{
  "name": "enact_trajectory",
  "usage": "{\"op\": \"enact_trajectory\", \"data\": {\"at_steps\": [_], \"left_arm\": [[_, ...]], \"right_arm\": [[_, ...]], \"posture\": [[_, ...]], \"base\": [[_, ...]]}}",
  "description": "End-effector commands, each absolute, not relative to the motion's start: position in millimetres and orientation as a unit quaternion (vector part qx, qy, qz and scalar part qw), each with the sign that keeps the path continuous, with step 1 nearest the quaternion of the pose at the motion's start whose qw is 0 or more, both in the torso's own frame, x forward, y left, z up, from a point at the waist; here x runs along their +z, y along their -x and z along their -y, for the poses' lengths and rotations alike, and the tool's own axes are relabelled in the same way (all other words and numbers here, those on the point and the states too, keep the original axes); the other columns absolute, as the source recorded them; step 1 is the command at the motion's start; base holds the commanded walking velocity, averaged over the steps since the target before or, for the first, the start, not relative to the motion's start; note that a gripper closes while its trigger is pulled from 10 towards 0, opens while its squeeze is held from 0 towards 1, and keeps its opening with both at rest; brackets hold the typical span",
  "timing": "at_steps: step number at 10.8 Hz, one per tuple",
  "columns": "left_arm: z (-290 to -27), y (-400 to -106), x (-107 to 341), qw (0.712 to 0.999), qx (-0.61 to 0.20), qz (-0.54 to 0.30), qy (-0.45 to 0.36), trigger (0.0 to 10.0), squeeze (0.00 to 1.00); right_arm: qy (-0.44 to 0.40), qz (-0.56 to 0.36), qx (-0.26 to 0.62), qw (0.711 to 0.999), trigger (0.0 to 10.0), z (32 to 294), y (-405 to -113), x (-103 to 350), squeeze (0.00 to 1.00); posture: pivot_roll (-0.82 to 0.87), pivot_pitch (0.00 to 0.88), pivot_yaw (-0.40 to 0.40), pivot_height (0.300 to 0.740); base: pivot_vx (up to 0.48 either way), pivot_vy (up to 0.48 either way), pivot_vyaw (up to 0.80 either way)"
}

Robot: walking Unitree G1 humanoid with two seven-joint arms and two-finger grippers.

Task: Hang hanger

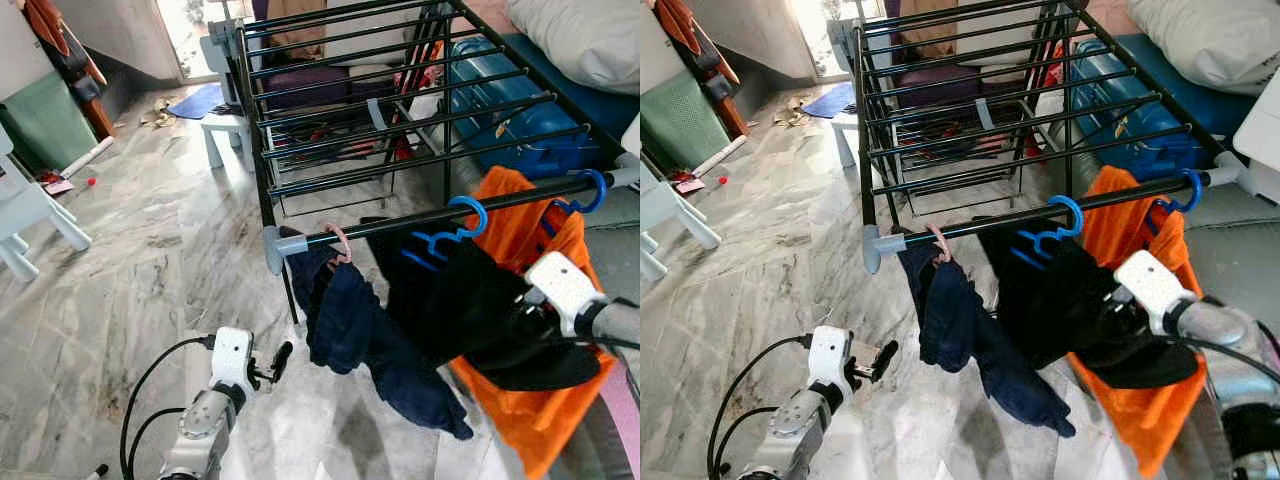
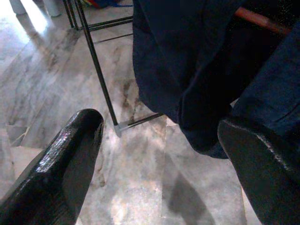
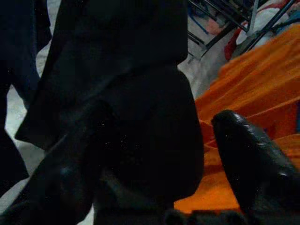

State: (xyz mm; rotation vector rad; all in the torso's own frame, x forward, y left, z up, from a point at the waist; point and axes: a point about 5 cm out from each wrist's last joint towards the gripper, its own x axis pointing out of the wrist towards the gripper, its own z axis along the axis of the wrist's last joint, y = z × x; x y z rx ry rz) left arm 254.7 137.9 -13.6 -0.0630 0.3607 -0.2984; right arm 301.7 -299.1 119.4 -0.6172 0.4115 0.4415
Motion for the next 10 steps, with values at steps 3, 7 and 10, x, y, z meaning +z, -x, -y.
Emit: {"op": "enact_trajectory", "data": {"at_steps": [3, 7, 10], "left_arm": [[-145, -253, -19, 0.971, -0.137, -0.196, 0.025, 10.0, 0.00], [-148, -250, -27, 0.967, -0.129, -0.219, 0.024, 10.0, 0.00], [-152, -242, -37, 0.961, -0.122, -0.246, 0.023, 10.0, 0.00]], "right_arm": [[0.295, -0.190, 0.228, 0.908, 0.0, 296, -307, 121, 0.00], [0.301, -0.166, 0.258, 0.903, 0.0, 282, -319, 125, 0.00], [0.295, -0.159, 0.270, 0.903, 0.0, 277, -318, 119, 0.00]], "posture": [[-0.11, 0.011, 0.129, 0.740], [-0.10, 0.000, 0.122, 0.740], [-0.10, 0.000, 0.122, 0.740]], "base": [[0.000, 0.000, 0.00], [0.000, 0.000, 0.00], [0.000, 0.000, 0.00]]}}
